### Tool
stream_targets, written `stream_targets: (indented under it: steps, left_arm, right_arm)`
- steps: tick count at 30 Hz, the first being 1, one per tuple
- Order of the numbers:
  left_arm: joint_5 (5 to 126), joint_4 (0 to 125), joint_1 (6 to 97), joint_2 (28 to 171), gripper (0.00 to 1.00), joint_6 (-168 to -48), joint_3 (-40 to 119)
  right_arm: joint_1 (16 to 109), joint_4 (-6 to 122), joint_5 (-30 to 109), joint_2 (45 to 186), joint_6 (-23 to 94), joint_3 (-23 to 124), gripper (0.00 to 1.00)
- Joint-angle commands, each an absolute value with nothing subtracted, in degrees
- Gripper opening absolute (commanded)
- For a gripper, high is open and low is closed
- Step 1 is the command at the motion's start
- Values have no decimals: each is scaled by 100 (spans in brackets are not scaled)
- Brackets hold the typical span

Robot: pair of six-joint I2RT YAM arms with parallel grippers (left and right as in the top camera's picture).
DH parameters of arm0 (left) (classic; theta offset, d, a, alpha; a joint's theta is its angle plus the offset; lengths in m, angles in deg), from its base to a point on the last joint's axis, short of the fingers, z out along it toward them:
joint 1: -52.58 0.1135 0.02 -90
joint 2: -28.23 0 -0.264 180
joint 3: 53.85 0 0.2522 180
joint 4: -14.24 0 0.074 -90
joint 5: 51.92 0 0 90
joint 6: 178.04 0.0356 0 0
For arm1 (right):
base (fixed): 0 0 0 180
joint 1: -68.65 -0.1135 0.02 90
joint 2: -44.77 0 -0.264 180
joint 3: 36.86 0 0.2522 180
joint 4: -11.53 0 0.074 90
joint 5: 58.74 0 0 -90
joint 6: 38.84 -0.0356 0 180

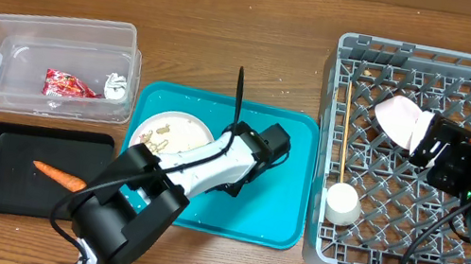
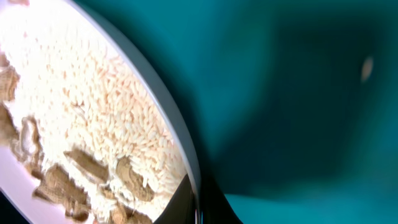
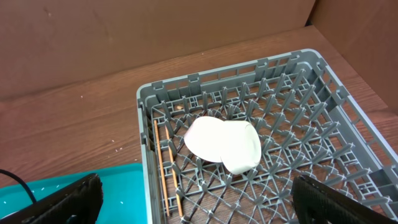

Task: Sort waste into correct bins and load items into the dishwasher
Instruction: 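Grasp the plate rim with left gripper and lift it over the black tray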

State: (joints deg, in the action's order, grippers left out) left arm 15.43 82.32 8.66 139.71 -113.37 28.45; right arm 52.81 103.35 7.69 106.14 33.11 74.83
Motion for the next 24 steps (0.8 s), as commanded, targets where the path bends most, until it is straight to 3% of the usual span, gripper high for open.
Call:
stream_targets:
  steps: [1, 14, 24]
  left_arm:
    - [1427, 8543, 728, 14120, 4, -11686, 3024]
    - [1563, 9675, 359, 14065, 4, -12381, 3986]
    - [1567, 10287, 322, 13355, 4, -13767, 4182]
  right_arm:
    - [5264, 10324, 686, 10605, 3268, 7533, 100]
    - [5264, 10327, 686, 10603, 3268, 7533, 100]
    - [5264, 10324, 686, 10603, 3268, 7533, 100]
